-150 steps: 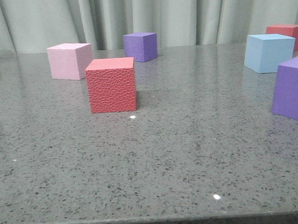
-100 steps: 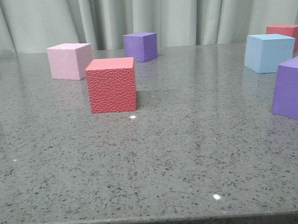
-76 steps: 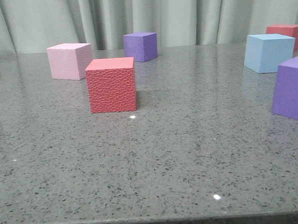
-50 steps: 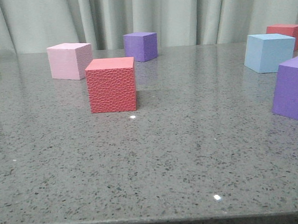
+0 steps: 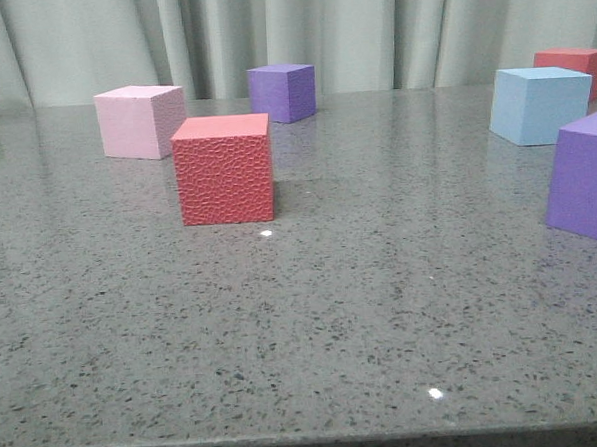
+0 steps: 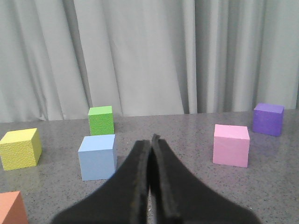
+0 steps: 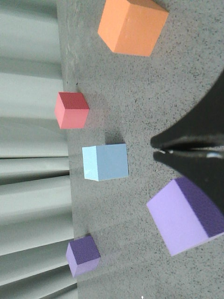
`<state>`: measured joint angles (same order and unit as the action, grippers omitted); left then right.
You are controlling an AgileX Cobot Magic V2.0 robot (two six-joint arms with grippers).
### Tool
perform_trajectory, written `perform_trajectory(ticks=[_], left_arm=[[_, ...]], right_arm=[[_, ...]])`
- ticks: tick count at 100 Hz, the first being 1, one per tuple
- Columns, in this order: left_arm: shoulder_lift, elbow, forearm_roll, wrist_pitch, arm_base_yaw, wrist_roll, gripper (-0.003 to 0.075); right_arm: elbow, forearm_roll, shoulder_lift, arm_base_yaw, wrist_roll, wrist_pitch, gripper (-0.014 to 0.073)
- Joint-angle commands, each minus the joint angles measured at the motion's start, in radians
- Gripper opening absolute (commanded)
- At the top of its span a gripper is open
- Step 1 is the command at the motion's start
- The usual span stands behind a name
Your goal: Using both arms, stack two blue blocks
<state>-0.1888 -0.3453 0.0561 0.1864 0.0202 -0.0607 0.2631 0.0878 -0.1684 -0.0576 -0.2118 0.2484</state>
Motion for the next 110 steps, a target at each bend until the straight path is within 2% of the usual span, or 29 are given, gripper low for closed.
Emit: perform_trajectory(ticks=[1,27,61,71,77,87,95,106,110], left_arm=[[-0.093,-0.103,0.001,-0.032,-0.004,-0.004,-0.0019],[-0.334,-0.301,-0.001,0.001,-0.004,-0.004,-0.0019],[-0.526,-0.426,0.002,-0.003,-0.004,-0.004,-0.0015],[-0.552,-0.437,0.002,-0.003,-0.004,-0.004,0.0054],[-0.559,-0.437,0.002,0.005,0.000,-0.004,0.0153],[-0.564,-0.437,0.002,0.015,0.000,-0.004,0.0338],[-0.564,-0.437,0.002,0.015,0.000,-0.004,0.0461],[-0.564,-0.437,0.002,0.017,0.000,-0.004,0.0554],[-0.564,-0.437,0.002,0.017,0.000,-0.004,0.0579]], right_arm=[[0.097,0.000,-0.079,0.006,0.006,-0.036,-0.0111],[0.302,0.000,-0.288,0.006,0.006,0.107,-0.0111],[0.508,0.000,-0.509,0.006,0.006,0.216,-0.0111],[0.534,0.000,-0.547,0.006,0.006,0.231,-0.0109],[0.542,0.000,-0.560,0.006,0.007,0.232,-0.0090],[0.542,0.000,-0.565,0.006,0.007,0.219,0.0022],[0.542,0.000,-0.565,0.006,0.007,0.213,0.0193],[0.542,0.000,-0.565,0.006,0.007,0.212,0.0470],[0.542,-0.003,-0.565,0.006,0.007,0.213,0.0546]])
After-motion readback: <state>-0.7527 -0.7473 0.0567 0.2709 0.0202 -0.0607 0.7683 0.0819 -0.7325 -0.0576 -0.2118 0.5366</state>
